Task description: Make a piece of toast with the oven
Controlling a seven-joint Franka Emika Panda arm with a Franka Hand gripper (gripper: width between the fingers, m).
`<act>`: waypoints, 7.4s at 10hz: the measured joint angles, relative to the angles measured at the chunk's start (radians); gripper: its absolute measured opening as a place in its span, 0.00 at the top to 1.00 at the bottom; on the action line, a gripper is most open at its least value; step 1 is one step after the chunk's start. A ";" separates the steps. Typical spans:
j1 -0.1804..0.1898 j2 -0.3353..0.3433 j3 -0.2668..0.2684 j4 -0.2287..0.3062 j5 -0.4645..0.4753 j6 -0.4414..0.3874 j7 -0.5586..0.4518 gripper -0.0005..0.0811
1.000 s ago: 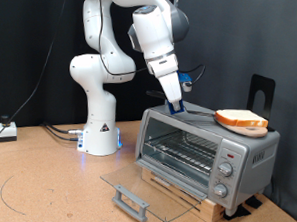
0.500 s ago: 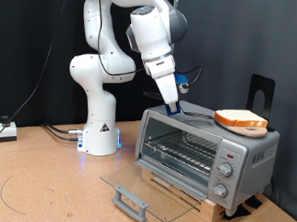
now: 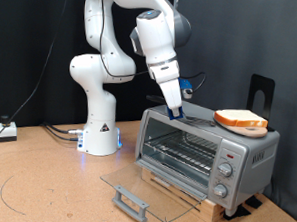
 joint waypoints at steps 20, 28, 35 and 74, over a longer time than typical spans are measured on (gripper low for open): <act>-0.009 -0.004 -0.003 0.020 0.003 -0.014 -0.001 0.48; 0.003 -0.002 0.021 0.047 0.022 -0.012 0.021 0.48; 0.019 0.117 0.137 0.057 0.065 0.128 0.110 0.48; -0.211 -0.012 -0.265 0.076 -0.014 -0.253 -0.237 0.48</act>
